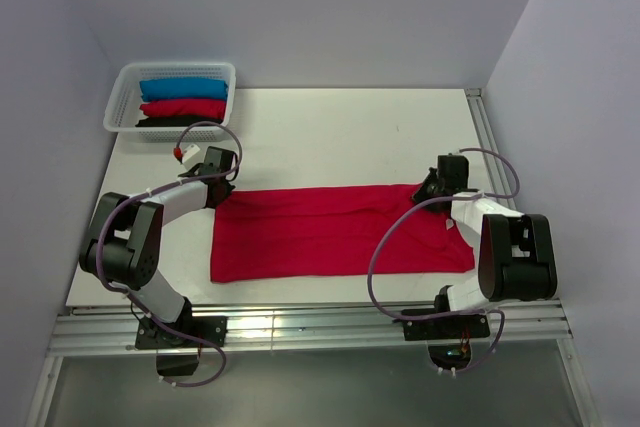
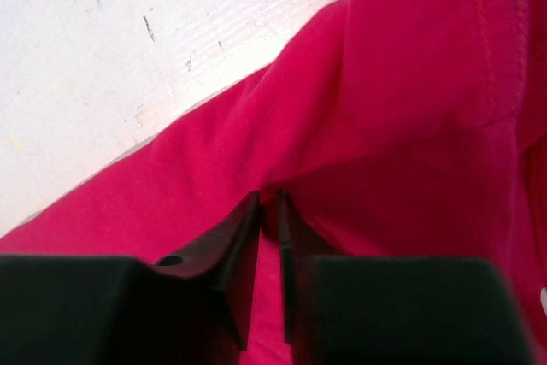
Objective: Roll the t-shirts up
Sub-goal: Fold the tshirt
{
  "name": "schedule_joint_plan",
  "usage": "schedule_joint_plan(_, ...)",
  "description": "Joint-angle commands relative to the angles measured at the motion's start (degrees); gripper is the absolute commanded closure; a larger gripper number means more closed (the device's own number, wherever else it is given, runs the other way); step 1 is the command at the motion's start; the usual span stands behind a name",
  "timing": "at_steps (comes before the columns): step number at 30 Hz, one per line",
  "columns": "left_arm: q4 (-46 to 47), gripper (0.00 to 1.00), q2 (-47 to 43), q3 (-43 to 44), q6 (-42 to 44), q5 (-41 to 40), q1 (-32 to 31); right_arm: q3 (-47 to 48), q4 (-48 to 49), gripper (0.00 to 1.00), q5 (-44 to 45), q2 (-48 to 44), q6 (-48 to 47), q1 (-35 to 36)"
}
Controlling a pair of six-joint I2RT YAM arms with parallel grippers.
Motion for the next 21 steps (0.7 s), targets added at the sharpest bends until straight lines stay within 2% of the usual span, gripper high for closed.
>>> schedule_joint_plan(1,1.03,0.99,-0.94,1.08,-0.25,-1.63,0.41,1.43,1.89,0.85,0.94,-1.28,-0.4,0.66)
schedule_joint_plan(2,1.03,0.99,-0.86,1.08,-0.34,-1.63,0.41,1.17,1.98,0.92,0.94,-1.81,-0.4,0.75)
schedule_joint_plan(5,1.11,1.0,-0.86,0.99,-0.34,-1.54,0.41,0.9,1.89,1.0,0.59,-2.86,-0.75,1.1)
schedule_joint_plan(18,0.76,1.0,-1.38,0.91,-0.43,-1.28,0.41,-3.49,-1.54,1.0,-3.63,-13.58,-1.11,1.98)
schedule_joint_plan(21,0.85,1.0,-1.03,1.08,-0.34,-1.01,0.41,-5.33,-1.89,1.0,-4.24,-15.78,-0.58,4.26)
